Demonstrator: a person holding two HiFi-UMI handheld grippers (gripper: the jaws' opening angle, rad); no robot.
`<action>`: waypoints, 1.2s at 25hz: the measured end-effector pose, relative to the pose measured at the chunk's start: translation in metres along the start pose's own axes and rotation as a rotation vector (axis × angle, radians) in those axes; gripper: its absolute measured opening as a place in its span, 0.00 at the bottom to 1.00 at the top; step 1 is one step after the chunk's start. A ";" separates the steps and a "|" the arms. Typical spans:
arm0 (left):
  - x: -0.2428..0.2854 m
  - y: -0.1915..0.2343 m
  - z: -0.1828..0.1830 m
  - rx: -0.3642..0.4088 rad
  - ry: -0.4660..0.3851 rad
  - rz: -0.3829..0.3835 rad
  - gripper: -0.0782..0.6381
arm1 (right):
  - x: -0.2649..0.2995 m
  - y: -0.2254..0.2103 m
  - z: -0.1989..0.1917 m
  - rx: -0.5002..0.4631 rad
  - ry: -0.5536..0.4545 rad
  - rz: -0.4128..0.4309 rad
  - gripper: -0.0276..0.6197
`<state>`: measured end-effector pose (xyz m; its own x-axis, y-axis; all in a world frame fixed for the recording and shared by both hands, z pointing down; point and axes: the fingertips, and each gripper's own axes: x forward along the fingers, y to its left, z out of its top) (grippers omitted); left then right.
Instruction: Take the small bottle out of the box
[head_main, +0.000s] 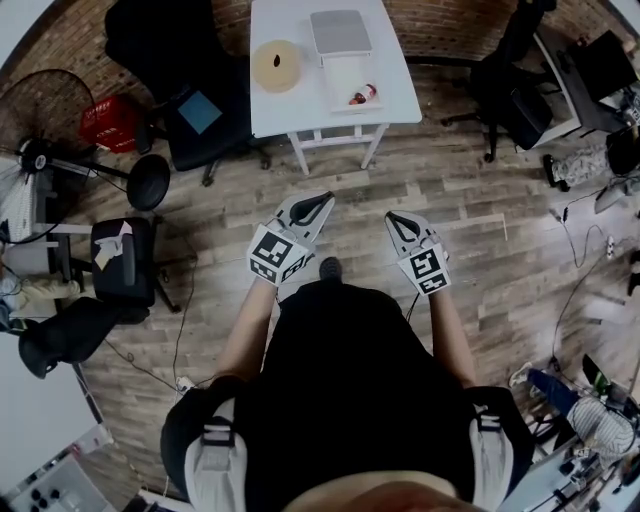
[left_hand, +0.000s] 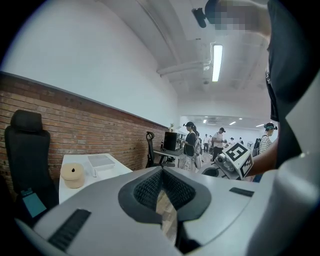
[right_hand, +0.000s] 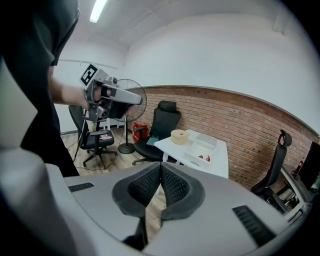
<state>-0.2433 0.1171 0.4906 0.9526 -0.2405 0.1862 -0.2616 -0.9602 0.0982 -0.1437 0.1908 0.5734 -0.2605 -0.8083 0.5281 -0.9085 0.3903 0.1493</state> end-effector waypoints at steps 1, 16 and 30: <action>-0.002 0.003 -0.002 -0.004 0.000 0.004 0.14 | 0.003 0.000 0.002 -0.002 -0.001 -0.001 0.04; 0.008 0.025 -0.002 -0.027 0.022 0.019 0.14 | 0.013 -0.023 -0.002 0.038 0.010 -0.037 0.04; 0.076 0.056 0.024 -0.021 0.050 0.089 0.14 | 0.060 -0.108 0.027 0.005 -0.046 0.054 0.04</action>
<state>-0.1822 0.0416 0.4869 0.9169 -0.3164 0.2434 -0.3481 -0.9321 0.0996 -0.0702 0.0883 0.5670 -0.3239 -0.8057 0.4959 -0.8942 0.4319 0.1176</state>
